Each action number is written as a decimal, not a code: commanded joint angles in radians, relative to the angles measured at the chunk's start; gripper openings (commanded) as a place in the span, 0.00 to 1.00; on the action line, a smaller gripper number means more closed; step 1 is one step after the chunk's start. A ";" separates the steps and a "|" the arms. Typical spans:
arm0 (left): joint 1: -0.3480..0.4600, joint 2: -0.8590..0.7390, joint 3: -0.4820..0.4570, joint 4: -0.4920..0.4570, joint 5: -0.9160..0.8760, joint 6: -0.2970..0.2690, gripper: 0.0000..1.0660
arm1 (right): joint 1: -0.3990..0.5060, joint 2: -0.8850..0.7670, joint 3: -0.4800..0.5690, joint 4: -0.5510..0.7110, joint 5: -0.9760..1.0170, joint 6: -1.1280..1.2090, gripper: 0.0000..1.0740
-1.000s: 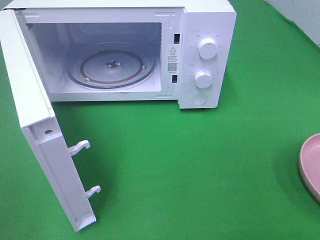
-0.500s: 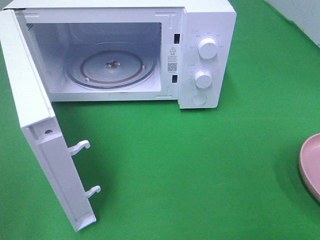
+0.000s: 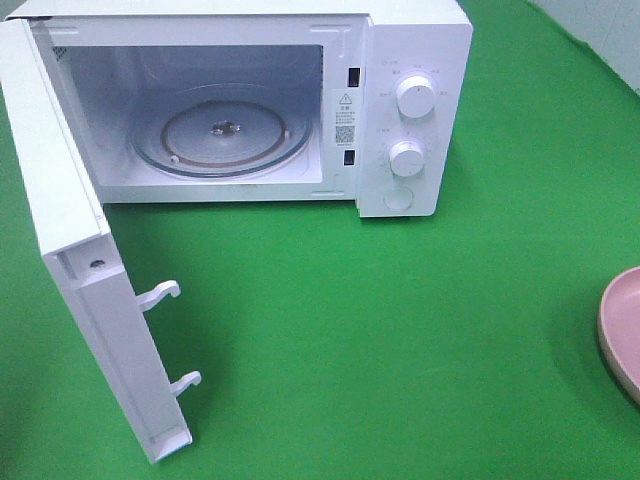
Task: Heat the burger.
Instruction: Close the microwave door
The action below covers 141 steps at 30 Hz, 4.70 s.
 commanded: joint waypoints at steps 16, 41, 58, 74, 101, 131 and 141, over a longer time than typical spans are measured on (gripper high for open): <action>0.003 0.189 0.275 0.000 -0.680 -0.005 0.00 | -0.003 -0.027 0.002 -0.001 -0.012 -0.013 0.70; 0.003 0.858 0.399 0.497 -1.619 -0.288 0.00 | -0.003 -0.027 0.002 -0.001 -0.012 -0.012 0.69; -0.260 1.117 0.326 0.324 -1.674 -0.176 0.00 | -0.003 -0.027 0.002 -0.001 -0.012 -0.012 0.69; -0.623 1.346 0.126 -0.043 -1.761 -0.045 0.00 | -0.003 -0.027 0.002 -0.001 -0.012 -0.012 0.69; -0.706 1.638 -0.453 -0.124 -1.554 -0.045 0.00 | -0.003 -0.027 0.002 -0.002 -0.012 -0.012 0.69; -0.788 1.629 -0.587 -0.139 -1.297 0.136 0.00 | -0.003 -0.027 0.002 -0.002 -0.012 -0.011 0.69; -0.868 1.553 -0.537 -0.139 -0.924 0.159 0.53 | -0.003 -0.027 0.002 -0.002 -0.012 -0.011 0.69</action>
